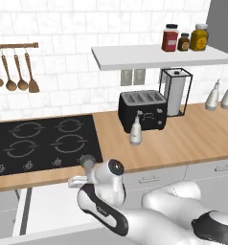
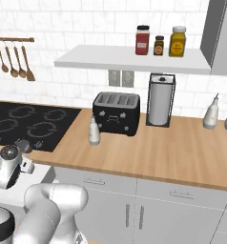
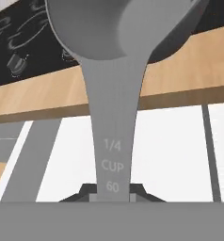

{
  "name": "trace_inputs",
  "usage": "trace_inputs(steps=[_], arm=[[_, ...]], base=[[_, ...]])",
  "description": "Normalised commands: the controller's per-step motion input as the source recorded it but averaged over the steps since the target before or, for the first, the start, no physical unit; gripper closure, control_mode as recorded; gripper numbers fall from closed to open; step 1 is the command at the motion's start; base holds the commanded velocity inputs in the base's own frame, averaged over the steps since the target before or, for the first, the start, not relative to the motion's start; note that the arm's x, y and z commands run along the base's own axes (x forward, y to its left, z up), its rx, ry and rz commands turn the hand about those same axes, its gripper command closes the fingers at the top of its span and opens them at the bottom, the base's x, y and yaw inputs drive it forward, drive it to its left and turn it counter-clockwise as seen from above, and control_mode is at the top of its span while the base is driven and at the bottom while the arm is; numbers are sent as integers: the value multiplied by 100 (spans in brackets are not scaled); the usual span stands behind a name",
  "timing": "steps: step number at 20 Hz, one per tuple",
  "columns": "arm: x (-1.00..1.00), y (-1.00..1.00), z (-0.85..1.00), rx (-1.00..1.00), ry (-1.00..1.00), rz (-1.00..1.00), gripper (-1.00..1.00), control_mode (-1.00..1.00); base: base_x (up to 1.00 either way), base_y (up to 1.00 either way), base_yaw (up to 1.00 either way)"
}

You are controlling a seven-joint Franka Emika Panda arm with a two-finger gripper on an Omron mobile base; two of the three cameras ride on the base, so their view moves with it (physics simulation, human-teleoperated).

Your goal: Pick the measuring cup from the drawer and place it on the counter.

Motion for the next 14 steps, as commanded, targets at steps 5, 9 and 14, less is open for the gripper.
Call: trace_inputs(steps=[5,9,14], arm=[[91,-99,100,7,29,-11,100,-100],[100,-100,61,2,39,-14,100,-100],[100,-46,-2,1,25,0,100,-100]], base=[[0,0,0],[0,0,0],[0,0,0]])
